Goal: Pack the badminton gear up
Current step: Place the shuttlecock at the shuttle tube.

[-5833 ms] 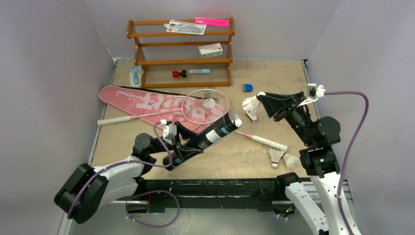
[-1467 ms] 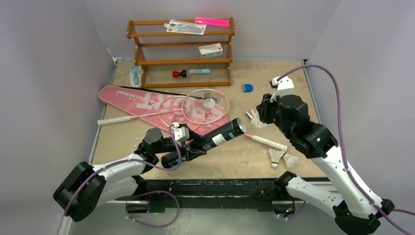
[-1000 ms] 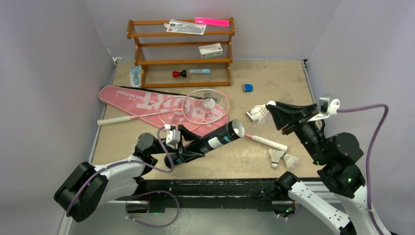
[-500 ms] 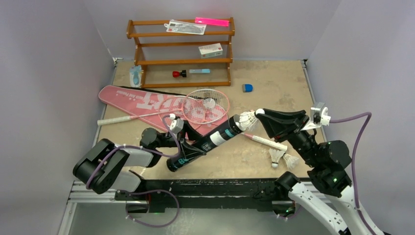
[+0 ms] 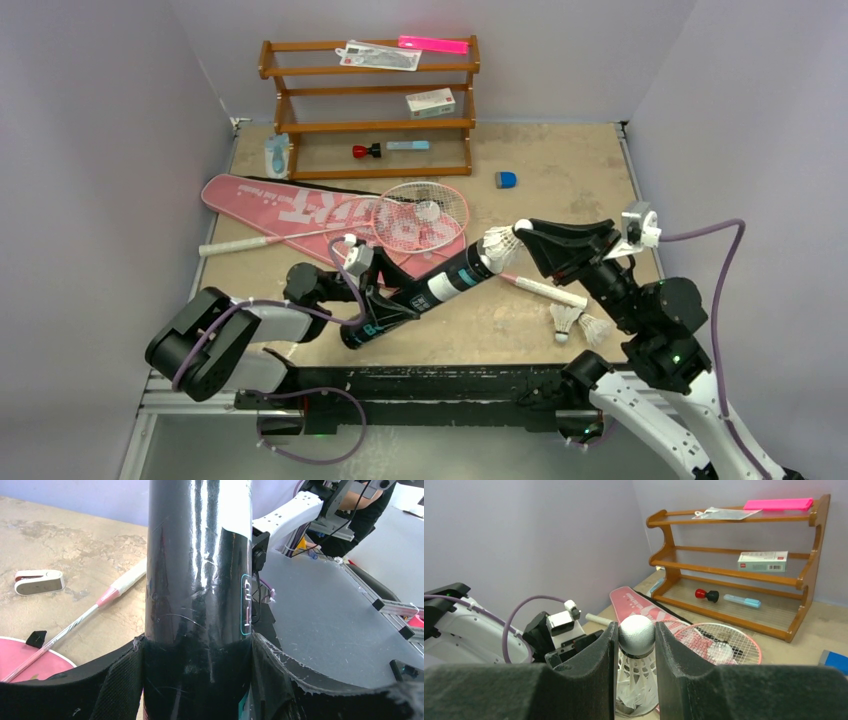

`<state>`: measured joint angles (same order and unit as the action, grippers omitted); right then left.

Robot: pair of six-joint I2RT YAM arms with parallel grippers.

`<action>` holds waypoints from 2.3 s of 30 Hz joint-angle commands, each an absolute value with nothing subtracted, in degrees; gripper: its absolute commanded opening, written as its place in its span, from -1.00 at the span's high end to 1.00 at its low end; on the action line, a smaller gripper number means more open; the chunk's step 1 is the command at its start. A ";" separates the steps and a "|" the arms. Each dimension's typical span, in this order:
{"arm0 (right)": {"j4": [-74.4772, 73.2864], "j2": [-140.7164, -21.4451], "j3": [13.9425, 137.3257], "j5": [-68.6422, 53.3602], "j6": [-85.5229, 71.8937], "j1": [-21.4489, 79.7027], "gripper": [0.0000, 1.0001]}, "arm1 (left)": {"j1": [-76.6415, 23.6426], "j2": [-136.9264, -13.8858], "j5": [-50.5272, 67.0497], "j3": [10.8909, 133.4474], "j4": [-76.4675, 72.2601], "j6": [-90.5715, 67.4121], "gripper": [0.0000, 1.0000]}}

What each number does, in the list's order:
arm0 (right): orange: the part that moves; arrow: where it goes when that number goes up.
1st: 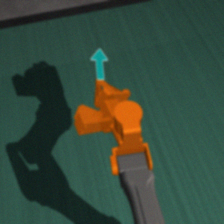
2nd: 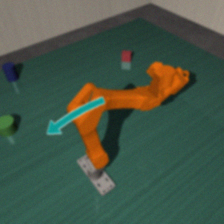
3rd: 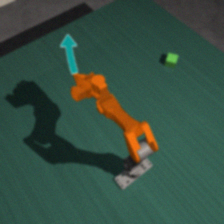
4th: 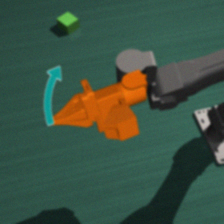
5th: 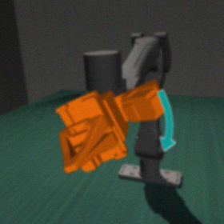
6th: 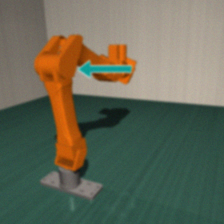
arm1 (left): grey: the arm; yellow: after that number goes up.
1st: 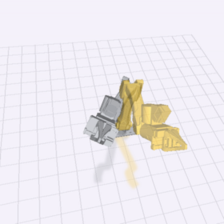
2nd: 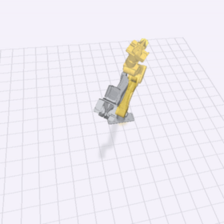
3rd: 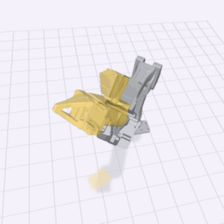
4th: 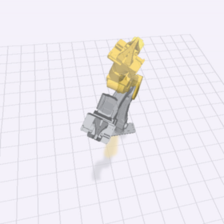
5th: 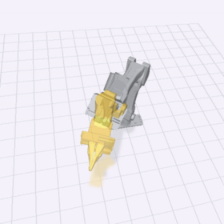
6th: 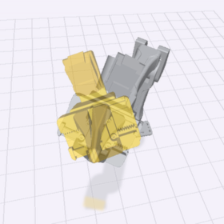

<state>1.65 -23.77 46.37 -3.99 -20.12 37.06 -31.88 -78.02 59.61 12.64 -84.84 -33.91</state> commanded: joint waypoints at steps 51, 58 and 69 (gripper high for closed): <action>6.99 -26.50 42.55 -13.80 -24.86 37.02 1.00 | -31.62 -73.77 60.55 12.69 -98.80 -35.16 0.05; 8.86 -27.81 43.90 -14.62 -26.82 37.02 1.00 | -31.60 -75.38 60.30 12.42 -98.67 -34.87 0.05; 0.77 -29.62 48.95 -11.98 -23.73 37.03 1.00 | -31.61 -74.64 57.67 12.97 -90.69 -31.39 0.05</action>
